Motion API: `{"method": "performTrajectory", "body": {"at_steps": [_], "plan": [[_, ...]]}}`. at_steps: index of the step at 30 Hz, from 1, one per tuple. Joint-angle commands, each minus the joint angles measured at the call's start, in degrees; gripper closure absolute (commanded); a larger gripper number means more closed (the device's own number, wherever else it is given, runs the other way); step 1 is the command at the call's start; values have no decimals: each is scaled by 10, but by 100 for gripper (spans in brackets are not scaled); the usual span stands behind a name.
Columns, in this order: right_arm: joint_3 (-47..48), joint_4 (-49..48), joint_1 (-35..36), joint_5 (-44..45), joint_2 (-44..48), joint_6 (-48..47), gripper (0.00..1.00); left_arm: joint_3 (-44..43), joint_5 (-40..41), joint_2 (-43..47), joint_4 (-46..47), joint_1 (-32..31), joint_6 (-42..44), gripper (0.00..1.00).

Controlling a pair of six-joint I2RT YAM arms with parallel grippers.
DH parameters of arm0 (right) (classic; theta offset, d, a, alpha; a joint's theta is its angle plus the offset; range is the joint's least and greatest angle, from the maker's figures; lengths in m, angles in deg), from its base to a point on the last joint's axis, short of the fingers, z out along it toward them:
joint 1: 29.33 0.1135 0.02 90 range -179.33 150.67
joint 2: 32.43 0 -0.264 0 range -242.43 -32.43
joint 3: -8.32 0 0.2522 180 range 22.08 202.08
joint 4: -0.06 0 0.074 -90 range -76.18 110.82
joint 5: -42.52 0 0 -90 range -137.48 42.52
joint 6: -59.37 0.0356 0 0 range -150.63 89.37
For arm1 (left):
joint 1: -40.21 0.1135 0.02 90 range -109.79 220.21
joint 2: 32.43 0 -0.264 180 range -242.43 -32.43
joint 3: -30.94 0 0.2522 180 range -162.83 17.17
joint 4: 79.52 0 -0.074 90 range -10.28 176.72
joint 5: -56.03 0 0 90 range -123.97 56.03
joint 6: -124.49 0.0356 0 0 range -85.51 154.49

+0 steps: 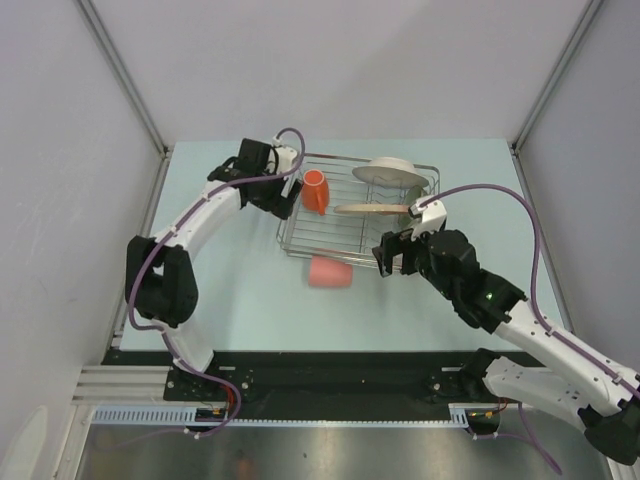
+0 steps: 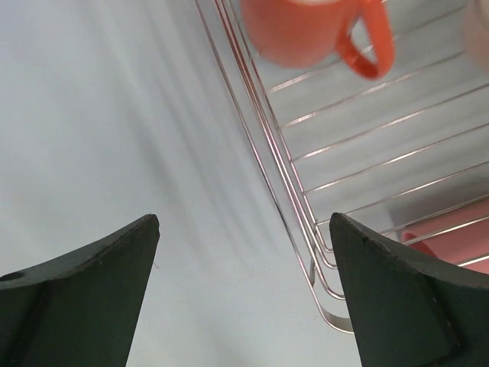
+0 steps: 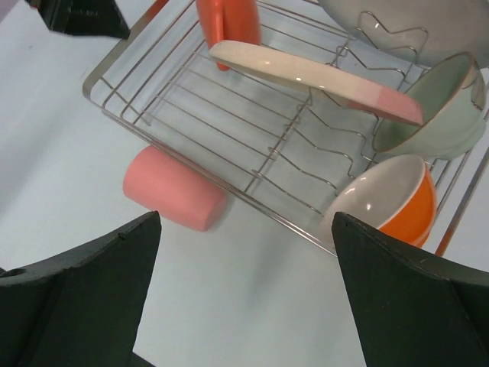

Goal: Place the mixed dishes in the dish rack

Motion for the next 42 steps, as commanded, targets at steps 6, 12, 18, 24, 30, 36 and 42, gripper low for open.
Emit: {"method": "performTrajectory", "body": {"at_steps": [6, 12, 18, 24, 30, 36, 42], "plan": [[8, -9, 33, 71, -6, -8, 0, 85, -39, -33, 80, 0, -7, 8], [8, 3, 45, 90, -11, -6, 0, 102, -62, -21, 65, -7, -2, 11], [8, 5, 46, 95, -19, -11, 0, 164, -79, 29, 50, -31, 8, 14], [8, 18, 67, 110, -32, -28, 0, 213, -82, 55, 49, -64, 4, 15], [9, 40, 124, 147, -60, -49, 0, 233, -97, 74, 38, -82, 1, 15], [8, 17, 213, 191, -120, -80, 0, 226, -82, 99, 23, -84, 5, 14], [38, -24, 273, 200, -203, -110, 0, 180, -84, 147, -17, -75, -2, 12]]}}
